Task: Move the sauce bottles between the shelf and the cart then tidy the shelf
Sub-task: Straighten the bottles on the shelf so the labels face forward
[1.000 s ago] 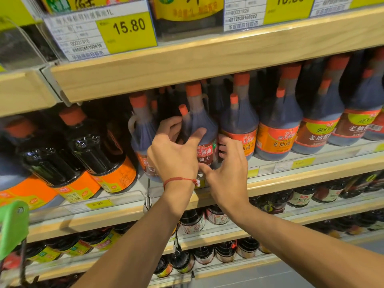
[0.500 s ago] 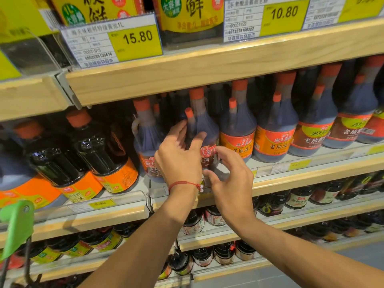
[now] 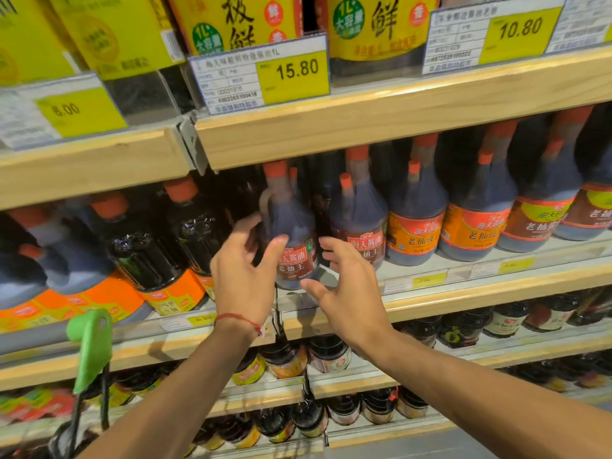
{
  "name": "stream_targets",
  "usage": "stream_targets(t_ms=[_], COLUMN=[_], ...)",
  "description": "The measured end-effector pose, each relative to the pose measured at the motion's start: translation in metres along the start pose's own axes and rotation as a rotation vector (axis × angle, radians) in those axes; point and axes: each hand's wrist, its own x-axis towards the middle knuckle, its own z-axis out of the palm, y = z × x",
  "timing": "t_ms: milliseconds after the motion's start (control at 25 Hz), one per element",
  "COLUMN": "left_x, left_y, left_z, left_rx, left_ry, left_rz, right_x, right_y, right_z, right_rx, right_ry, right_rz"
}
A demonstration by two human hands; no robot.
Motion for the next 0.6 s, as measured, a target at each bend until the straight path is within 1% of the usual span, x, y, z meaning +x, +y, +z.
stream_targets(t_ms=[120, 280, 480, 600], left_x=[-0.001, -0.005, -0.005, -0.004], left_y=[-0.003, -0.007, -0.010, -0.017], left_z=[0.004, 0.010, 0.021, 0.028], left_rx=[0.000, -0.002, -0.010, -0.004], left_ry=[-0.001, -0.051, 0.001, 0.033], left_rz=[0.026, 0.041, 0.048, 0.063], right_x=[0.002, 0.005, 0.009, 0.012], right_y=[-0.002, 0.003, 0.007, 0.008], right_z=[0.007, 0.008, 0.007, 0.006], right_rx=[-0.020, -0.011, -0.006, 0.056], right_ry=[-0.002, 0.027, 0.124, 0.150], right_rz=[-0.002, -0.001, 0.030, 0.039])
